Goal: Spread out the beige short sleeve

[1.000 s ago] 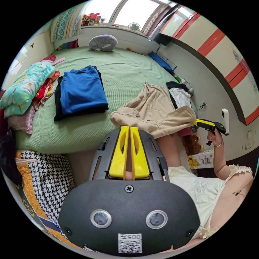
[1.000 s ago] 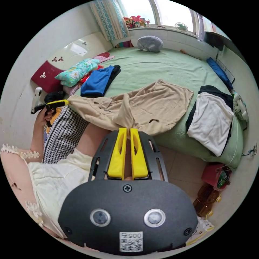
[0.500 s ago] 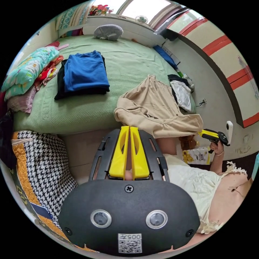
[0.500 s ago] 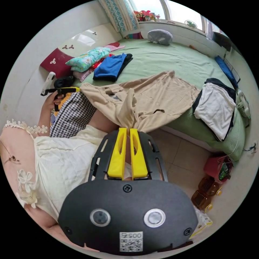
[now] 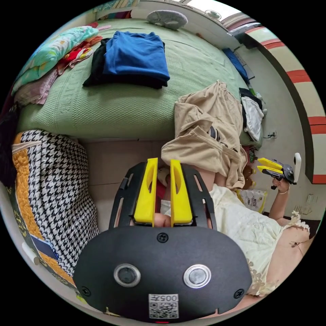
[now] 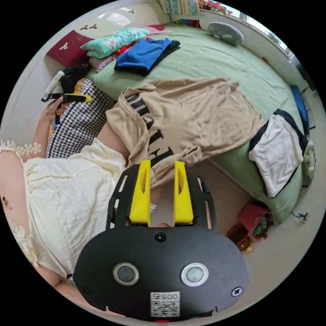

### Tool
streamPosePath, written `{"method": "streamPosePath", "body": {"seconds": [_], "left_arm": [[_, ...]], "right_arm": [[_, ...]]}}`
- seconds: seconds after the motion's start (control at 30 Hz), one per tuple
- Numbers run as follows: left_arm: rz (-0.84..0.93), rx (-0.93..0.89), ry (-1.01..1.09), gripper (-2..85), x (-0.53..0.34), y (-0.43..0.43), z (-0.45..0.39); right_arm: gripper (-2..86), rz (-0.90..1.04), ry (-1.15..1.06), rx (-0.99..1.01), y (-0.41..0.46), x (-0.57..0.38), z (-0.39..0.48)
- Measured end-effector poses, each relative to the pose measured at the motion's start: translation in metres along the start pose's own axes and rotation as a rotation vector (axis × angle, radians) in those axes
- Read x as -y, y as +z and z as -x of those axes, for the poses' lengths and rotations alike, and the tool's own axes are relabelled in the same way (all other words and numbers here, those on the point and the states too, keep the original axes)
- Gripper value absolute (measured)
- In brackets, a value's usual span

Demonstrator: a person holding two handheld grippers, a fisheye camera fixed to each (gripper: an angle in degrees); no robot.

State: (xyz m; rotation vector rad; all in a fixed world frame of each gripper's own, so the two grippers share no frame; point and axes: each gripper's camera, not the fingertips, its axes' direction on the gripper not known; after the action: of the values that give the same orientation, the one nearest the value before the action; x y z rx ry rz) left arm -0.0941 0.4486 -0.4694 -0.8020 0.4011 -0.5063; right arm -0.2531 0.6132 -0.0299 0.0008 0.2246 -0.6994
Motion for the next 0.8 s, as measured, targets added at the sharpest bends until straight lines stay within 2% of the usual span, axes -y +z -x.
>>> {"method": "streamPosePath", "body": {"seconds": [0.13, 0.23, 0.37, 0.47, 0.63, 0.8], "left_arm": [[0.014, -0.015, 0.063, 10.2, 0.036, 0.021, -0.016], [0.053, -0.096, 0.097, 11.8, 0.053, 0.045, -0.027], [0.116, -0.134, 0.123, 12.7, 0.068, 0.075, -0.034], [0.124, -0.165, 0.100, 12.2, 0.074, 0.086, -0.028], [0.102, -0.230, 0.082, 11.7, 0.081, 0.090, -0.013], [0.130, -0.242, 0.064, 10.7, 0.096, 0.092, -0.008]], "right_arm": [[15.2, -0.150, -0.112, -0.109, 0.014, 0.075, -0.001], [17.0, -0.186, -0.185, -0.085, 0.042, 0.137, -0.003], [17.8, -0.117, -0.217, -0.157, 0.104, 0.224, -0.003], [17.5, -0.038, -0.126, -0.076, 0.154, 0.271, -0.005], [16.6, 0.031, -0.132, -0.161, 0.221, 0.299, 0.016], [15.6, -0.025, -0.125, -0.193, 0.238, 0.300, 0.028]]}}
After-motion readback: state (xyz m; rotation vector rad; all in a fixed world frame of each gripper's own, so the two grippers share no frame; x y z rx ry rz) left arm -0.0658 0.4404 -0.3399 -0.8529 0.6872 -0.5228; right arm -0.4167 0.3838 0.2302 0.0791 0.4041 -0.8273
